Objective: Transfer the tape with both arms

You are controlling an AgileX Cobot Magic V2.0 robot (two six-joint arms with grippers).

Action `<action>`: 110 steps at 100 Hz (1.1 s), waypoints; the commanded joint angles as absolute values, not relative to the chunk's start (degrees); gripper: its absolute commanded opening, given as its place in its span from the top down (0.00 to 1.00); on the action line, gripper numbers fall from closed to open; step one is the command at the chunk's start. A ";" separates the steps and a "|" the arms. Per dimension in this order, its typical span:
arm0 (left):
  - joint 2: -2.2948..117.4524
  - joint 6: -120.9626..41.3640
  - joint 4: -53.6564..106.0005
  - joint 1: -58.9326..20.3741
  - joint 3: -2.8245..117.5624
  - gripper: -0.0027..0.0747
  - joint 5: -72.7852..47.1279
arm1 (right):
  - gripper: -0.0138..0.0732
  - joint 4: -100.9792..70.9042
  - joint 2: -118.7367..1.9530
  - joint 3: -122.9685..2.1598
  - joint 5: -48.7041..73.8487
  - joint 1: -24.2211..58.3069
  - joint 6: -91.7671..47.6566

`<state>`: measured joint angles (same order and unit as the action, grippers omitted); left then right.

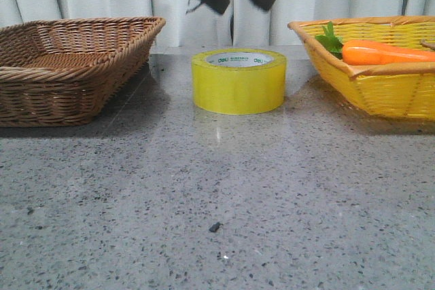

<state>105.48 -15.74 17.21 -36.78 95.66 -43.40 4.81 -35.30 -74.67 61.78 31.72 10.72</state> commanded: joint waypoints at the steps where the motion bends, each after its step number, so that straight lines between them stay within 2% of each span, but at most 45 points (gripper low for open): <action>1: 104.12 -12.02 12.95 -37.06 98.66 0.37 -41.38 | 0.92 6.06 -35.78 -75.46 59.73 31.71 11.09; 54: 110.24 -11.64 11.40 -34.18 98.66 0.39 -42.11 | 0.92 7.04 -36.48 -75.46 60.12 31.71 11.09; 61: 110.77 -11.64 11.63 -34.18 98.66 0.45 -42.22 | 0.92 7.04 -36.48 -75.46 60.12 31.71 11.09; 68: 111.08 -11.64 11.76 -34.18 98.66 0.56 -42.22 | 0.92 7.08 -36.48 -75.46 60.12 31.71 11.09; 75: 111.22 -11.64 11.76 -34.18 98.66 0.72 -42.22 | 0.92 7.08 -36.48 -75.46 60.12 31.71 11.09; 85: 111.00 -11.64 12.78 -34.18 99.24 1.00 -42.22 | 0.92 7.33 -36.48 -75.46 60.12 31.71 11.09; 110: 104.16 -11.64 12.87 -34.93 108.38 0.99 -41.66 | 0.92 8.29 -36.48 -75.46 59.49 31.71 11.09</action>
